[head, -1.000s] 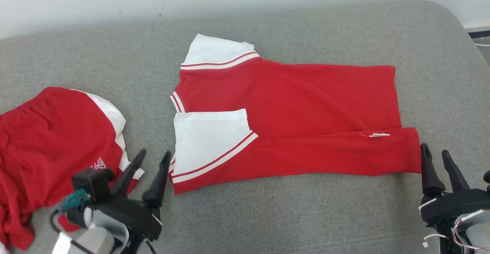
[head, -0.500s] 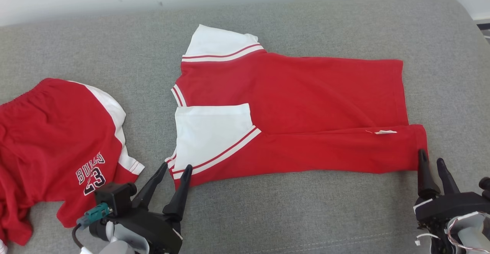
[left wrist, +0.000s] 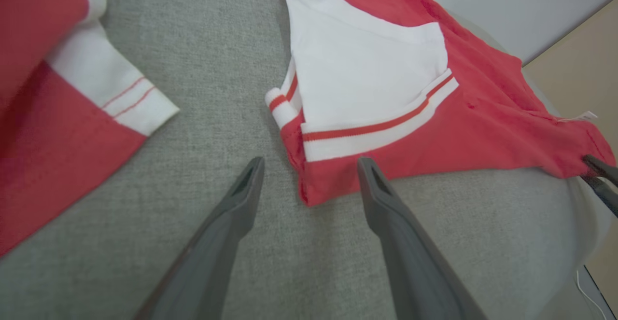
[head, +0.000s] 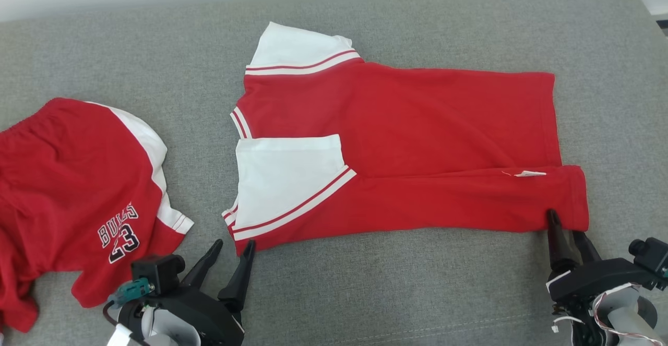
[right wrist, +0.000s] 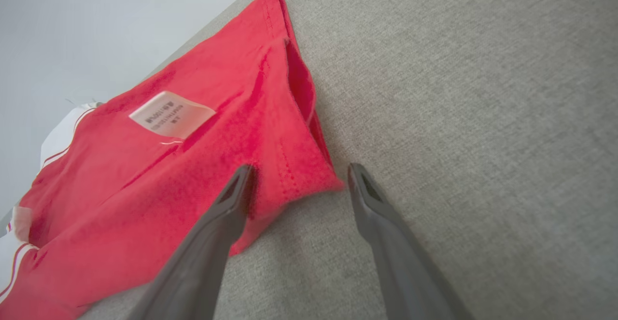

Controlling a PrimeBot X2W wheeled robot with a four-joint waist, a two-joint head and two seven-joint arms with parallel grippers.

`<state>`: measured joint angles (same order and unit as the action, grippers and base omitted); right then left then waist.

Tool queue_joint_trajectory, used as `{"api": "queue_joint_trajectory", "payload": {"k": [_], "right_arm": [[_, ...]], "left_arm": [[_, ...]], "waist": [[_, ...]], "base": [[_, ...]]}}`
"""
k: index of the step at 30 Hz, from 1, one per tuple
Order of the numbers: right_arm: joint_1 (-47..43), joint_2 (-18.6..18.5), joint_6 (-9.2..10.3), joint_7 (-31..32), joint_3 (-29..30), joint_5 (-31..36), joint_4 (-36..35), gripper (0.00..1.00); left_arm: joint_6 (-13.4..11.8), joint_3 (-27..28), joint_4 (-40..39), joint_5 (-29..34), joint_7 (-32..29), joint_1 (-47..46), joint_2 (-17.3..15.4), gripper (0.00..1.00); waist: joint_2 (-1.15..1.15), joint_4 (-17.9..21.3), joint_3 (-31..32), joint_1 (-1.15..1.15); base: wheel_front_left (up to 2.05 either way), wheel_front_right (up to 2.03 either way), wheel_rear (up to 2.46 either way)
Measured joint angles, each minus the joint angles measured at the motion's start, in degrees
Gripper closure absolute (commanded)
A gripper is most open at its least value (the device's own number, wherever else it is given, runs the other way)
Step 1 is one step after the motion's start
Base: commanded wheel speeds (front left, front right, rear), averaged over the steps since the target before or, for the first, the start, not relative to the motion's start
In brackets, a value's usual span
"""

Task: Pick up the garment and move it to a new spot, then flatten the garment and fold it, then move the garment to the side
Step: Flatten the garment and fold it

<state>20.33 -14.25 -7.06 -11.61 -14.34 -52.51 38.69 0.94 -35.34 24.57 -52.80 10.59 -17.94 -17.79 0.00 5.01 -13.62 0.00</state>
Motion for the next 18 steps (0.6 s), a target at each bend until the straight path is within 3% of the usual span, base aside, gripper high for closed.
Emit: {"api": "queue_joint_trajectory", "payload": {"k": [14,15,16,17,18], "right_arm": [[3.0,0.2,-0.01,2.7,-1.6,-2.9,2.0,0.00],[3.2,0.2,-0.01,2.9,-1.8,-3.0,2.1,0.08],[3.4,0.2,-0.01,3.0,-2.0,-3.0,2.2,0.46],[3.7,0.2,-0.01,3.3,-2.2,-3.1,2.2,0.62],[3.8,0.2,-0.01,3.5,-2.4,-3.2,2.2,0.93]], "left_arm": [[0.2,0.0,1.6,-1.2,-2.4,-1.1,1.4,0.00],[0.6,0.0,1.8,-1.5,-2.5,-1.4,1.6,0.00],[0.7,0.0,1.9,-1.7,-2.8,-1.7,1.8,0.00],[1.1,0.0,1.9,-1.8,-3.0,-1.8,1.9,0.00],[1.2,0.0,1.9,-2.1,-3.2,-1.8,2.0,0.40]], "waist": [[0.00,-0.1,-1.4,0.00],[0.00,-0.1,-1.5,0.00],[0.00,-0.1,-1.5,0.00],[0.00,-0.1,-1.6,0.00],[0.00,-0.1,-1.6,0.00]], "base": [[0.00,0.00,0.00],[0.00,0.00,0.00],[0.00,0.00,0.00],[0.00,0.00,0.00],[0.00,0.00,0.00]]}}
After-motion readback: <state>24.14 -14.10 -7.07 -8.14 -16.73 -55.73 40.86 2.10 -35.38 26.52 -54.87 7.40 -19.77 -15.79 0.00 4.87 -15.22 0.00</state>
